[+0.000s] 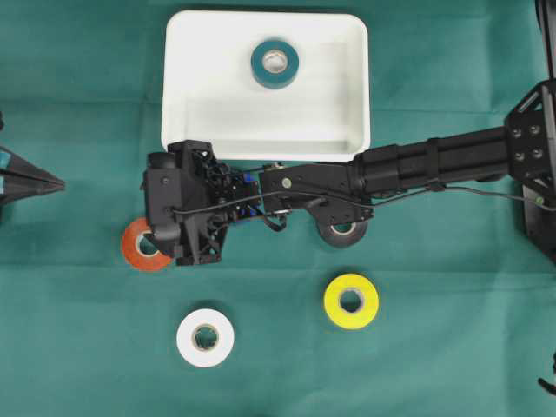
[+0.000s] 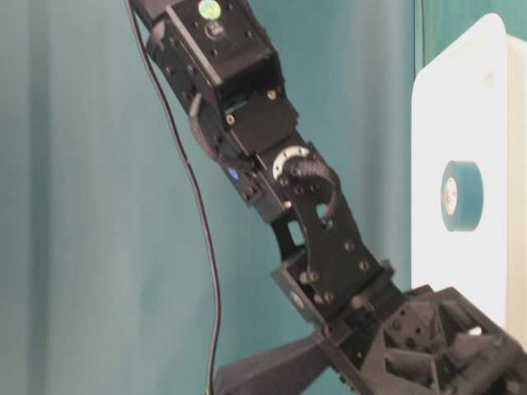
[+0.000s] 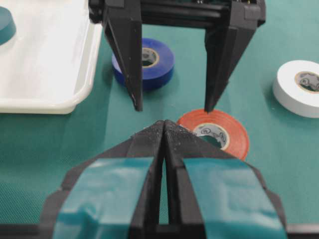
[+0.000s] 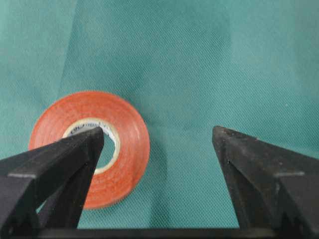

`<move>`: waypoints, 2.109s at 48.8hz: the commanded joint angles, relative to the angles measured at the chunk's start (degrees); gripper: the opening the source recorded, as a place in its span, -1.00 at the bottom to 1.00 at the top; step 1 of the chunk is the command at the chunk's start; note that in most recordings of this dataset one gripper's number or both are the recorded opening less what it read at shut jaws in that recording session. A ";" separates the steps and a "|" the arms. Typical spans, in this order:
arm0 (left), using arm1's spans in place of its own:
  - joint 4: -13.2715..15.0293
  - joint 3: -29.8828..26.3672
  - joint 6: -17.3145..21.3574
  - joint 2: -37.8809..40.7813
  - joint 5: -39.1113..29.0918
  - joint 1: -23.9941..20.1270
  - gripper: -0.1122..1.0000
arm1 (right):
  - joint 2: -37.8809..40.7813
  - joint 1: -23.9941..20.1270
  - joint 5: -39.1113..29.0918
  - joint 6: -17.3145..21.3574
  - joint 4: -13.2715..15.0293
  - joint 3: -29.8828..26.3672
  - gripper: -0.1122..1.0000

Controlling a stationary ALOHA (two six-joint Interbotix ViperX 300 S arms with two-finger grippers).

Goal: Put the tape into the white case with the right arm.
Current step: 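Reach the right gripper left over to the red-orange tape roll, then grip the red-orange roll through its core with the right gripper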

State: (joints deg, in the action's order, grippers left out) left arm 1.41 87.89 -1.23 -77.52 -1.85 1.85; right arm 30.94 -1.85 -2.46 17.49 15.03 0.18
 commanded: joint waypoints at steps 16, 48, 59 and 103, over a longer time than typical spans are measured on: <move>0.09 -0.53 0.00 0.44 0.53 -0.18 -0.79 | 1.23 -0.79 -7.73 0.00 0.00 -5.54 0.31; 0.09 -0.53 0.00 0.44 0.53 -0.18 -0.79 | 6.15 -0.53 -14.06 0.09 0.00 -11.16 0.31; 0.09 -0.53 0.00 0.44 0.53 -0.18 -0.79 | 6.15 -0.70 -13.71 0.09 0.00 -11.43 -0.18; 0.09 -0.53 0.00 0.44 0.53 -0.18 -0.79 | -2.20 -1.14 -17.75 0.26 0.00 -11.43 -0.77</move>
State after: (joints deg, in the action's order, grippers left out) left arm 1.41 87.98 -1.23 -77.52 -1.85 1.85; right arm 32.26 -2.81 -19.69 17.58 14.94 -9.84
